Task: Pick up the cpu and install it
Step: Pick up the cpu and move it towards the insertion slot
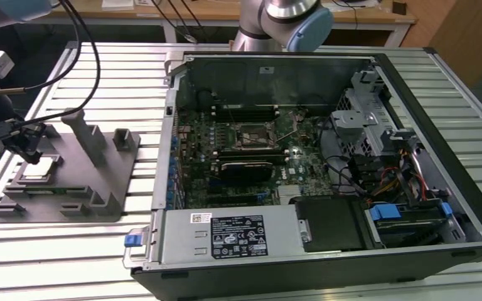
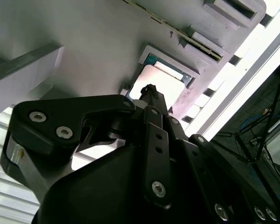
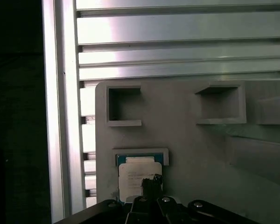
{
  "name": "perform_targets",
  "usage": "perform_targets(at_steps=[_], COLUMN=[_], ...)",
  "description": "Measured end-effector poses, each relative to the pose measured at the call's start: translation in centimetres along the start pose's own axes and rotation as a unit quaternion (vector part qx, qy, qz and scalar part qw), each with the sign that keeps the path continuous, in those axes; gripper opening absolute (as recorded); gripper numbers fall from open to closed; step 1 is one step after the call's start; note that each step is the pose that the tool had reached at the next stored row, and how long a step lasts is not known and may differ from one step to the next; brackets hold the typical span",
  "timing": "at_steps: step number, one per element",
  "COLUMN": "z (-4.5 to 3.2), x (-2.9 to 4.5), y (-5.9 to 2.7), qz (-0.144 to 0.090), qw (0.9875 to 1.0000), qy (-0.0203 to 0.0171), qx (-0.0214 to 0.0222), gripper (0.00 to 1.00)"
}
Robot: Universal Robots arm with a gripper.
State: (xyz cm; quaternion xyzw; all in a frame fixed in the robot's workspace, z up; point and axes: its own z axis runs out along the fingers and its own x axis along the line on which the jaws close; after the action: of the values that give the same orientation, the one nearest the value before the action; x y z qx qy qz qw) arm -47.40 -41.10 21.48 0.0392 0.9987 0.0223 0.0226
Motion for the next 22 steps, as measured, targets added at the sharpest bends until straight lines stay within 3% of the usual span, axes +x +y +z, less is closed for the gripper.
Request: perform_targets(at_steps=[14, 22], z=[1.18, 1.49], x=[0.34, 0.35], y=[-0.21, -0.24], qz=[0.0, 0.0], qw=[1.0, 1.0], qy=[0.0005, 0.0004], qx=[0.0, 0.0], gripper=[0.11, 0.11])
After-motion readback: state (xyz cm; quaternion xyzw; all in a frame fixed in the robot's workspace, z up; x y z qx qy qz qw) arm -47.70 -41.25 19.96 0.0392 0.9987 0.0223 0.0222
